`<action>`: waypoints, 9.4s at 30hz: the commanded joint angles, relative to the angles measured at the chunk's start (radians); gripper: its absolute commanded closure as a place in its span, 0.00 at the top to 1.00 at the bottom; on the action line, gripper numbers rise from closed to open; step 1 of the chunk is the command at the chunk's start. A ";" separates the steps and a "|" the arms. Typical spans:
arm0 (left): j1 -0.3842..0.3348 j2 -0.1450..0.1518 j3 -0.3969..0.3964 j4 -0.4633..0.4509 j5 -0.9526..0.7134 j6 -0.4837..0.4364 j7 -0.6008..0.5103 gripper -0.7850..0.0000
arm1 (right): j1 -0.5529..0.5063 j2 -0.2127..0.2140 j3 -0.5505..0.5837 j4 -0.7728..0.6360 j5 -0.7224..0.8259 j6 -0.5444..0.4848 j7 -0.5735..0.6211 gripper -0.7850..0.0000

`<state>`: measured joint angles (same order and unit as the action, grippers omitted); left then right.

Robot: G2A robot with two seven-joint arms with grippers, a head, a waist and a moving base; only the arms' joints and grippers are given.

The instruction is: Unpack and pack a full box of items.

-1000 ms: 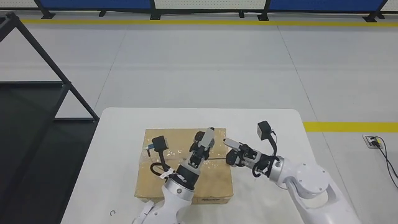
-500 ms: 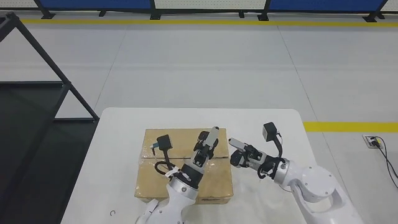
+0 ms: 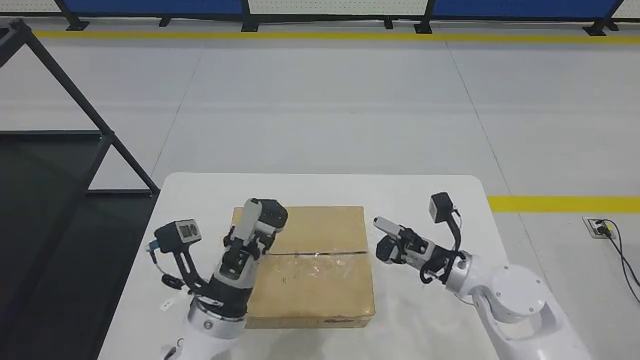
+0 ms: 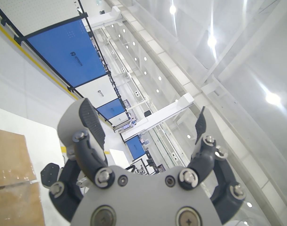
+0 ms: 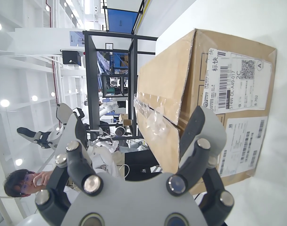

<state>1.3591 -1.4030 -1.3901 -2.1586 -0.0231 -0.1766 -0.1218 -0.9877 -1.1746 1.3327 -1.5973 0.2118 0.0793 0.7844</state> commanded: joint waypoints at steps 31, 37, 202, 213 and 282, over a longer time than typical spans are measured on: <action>0.253 0.061 -0.581 0.122 -0.458 0.025 -0.523 1.00 | -0.044 0.041 -0.087 -0.294 -0.581 -0.086 0.049 1.00; 0.255 0.078 -0.634 0.184 -0.526 0.070 -0.671 1.00 | -0.045 0.041 -0.093 -0.300 -0.593 -0.080 0.050 1.00; -0.067 0.170 -0.233 0.403 -0.342 0.327 -0.403 1.00 | -0.142 -0.220 -0.351 -0.435 -1.678 -0.076 -0.258 0.00; -0.059 0.175 -0.225 0.407 -0.344 0.323 -0.394 1.00 | -0.110 -0.236 -0.356 -0.421 -1.604 -0.077 -0.332 0.00; -0.083 0.201 -0.188 0.433 -0.385 0.338 -0.368 1.00 | -0.034 -0.243 -0.181 -0.313 -1.306 -0.243 -0.323 0.00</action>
<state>1.2768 -1.2021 -1.5788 -1.7269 -0.4089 0.1616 -0.4908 -1.0195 -1.4184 1.1496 -1.9113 -1.0951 -0.1635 0.4609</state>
